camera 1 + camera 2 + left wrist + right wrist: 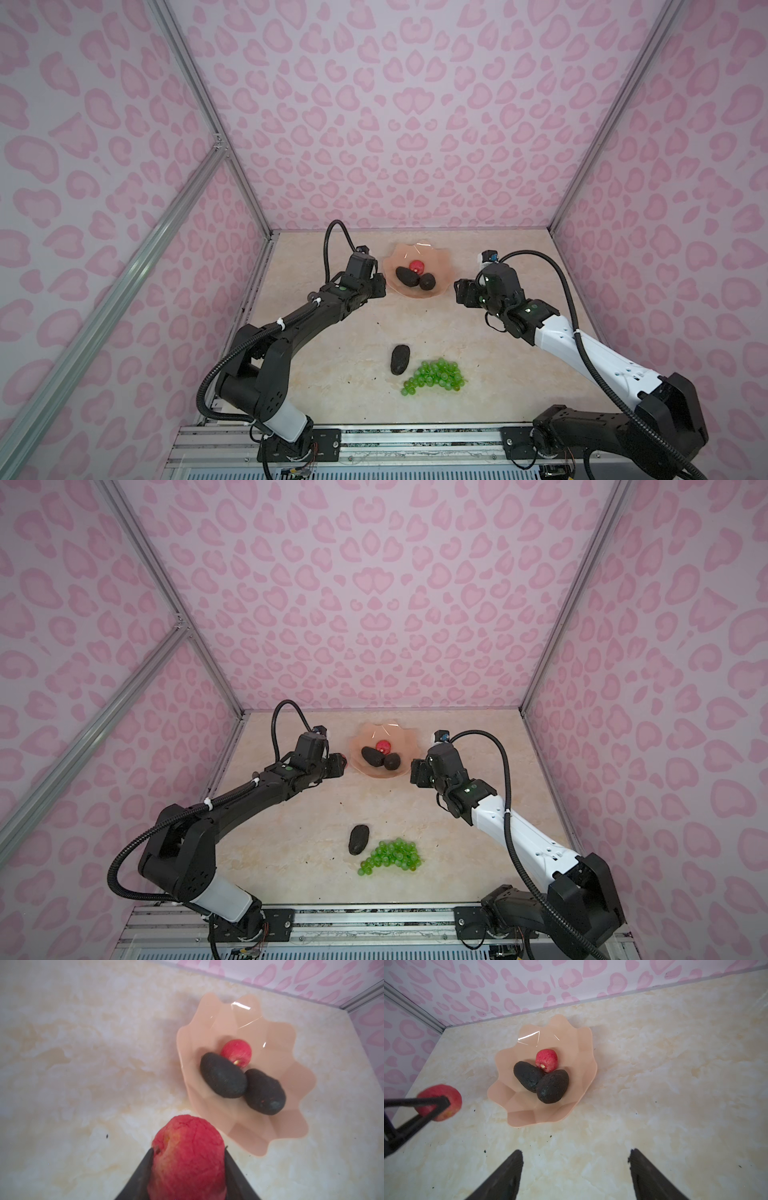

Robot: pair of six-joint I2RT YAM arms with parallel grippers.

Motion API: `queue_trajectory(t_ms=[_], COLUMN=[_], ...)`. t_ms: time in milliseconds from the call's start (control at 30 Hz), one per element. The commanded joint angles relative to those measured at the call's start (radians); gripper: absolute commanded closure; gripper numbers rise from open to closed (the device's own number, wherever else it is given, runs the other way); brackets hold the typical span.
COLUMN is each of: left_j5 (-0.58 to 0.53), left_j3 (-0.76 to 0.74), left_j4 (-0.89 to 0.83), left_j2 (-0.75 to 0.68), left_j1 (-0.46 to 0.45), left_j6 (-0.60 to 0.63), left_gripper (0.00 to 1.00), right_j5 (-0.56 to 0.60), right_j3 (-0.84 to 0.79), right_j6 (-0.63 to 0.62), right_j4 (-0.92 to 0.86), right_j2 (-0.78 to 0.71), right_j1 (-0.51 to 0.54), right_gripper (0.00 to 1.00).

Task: Place and organize the fake fruits in the fruit bowl
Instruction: 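Carry the red apple into the bowl with the left gripper and release it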

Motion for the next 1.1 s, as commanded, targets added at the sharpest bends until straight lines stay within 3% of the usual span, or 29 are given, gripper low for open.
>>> queue_trajectory(t_ms=[0,300,600,867,1067], left_j5=[0.039,0.024,0.027,0.038,0.008], left_j3=[0.132,0.513,0.725,0.712,0.595], left_j4=[-0.046,-0.086,-0.142,-0.137,-0.042], left_j2=[0.094,0.45,0.67,0.633,0.435], left_j1=[-0.002,-0.002,-0.005,-0.015,-0.005], left_j6=[0.079,0.101,0.098,0.074,0.043], left_gripper=[0.6,0.59,0.55,0.35,0.3], right_j5=[-0.03,-0.017,0.005,0.015,0.074], right_j3=[-0.048,-0.159,-0.191,-0.174,-0.097], right_j6=[0.032,0.087,0.103,0.094,0.083], right_j4=[-0.017,-0.056,-0.086,-0.092,-0.13], right_j2=[-0.024,-0.139,-0.183,-0.167,-0.081], right_j1=[0.002,0.025,0.036,0.051,0.206], right_gripper=[0.2,0.2,0.2,0.2,0.21])
